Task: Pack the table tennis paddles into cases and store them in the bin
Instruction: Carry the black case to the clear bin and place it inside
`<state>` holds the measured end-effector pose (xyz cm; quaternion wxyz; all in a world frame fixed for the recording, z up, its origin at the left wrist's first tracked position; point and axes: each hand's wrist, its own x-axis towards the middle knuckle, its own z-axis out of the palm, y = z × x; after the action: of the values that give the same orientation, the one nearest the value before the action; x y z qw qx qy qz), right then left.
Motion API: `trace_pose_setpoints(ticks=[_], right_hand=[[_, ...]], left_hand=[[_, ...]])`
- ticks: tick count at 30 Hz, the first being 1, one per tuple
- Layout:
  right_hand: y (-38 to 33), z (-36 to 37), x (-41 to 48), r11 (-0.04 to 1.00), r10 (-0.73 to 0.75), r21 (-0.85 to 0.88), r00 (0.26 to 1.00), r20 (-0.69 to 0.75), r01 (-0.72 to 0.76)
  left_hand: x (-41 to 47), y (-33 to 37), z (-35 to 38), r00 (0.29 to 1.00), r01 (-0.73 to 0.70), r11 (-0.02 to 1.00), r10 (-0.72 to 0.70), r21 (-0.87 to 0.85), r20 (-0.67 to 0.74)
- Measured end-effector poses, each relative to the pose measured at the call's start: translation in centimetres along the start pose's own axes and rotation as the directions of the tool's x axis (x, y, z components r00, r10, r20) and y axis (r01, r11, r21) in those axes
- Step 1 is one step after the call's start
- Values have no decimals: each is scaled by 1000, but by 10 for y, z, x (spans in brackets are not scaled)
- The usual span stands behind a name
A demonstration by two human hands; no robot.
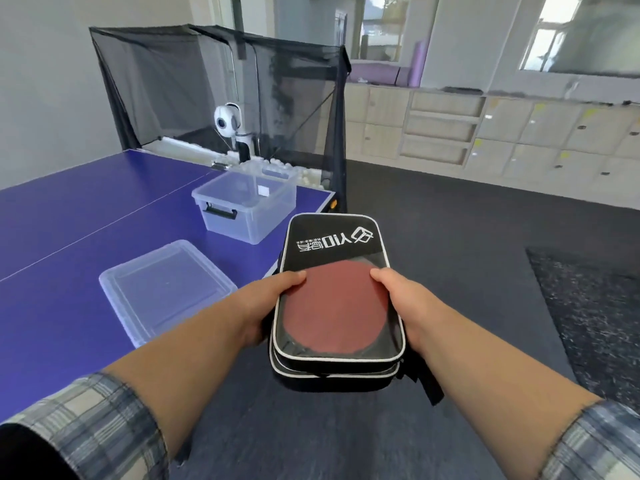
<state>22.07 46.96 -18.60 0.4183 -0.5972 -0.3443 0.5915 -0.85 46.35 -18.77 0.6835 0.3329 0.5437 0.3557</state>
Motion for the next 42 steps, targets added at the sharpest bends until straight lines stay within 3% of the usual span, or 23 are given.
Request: trace_pose_setpoints(ticks=[11,21,29,34,42], right_hand=[[-91,68,235,993,40,-112,984,171,-21],[-176,142,410,998,56,-18,969,241,-53],[-222,175,543,980,188,-37,835,518,-198],[-249,211,630,974,227,-115,786,575,-197],[-274,269,725,956,276,-119,690,669,-267]], left_hand=[[174,108,-55,980,-51,998,43,-33,-196],[332,236,-121,980,-32,999,25,-33,-195],[416,302,-182,973,42,996,-23,80,-229],[466,332,-191,967,-1,1000,8,27,-255],[517,364,-201,896,-23,997,-9,-68,-443]])
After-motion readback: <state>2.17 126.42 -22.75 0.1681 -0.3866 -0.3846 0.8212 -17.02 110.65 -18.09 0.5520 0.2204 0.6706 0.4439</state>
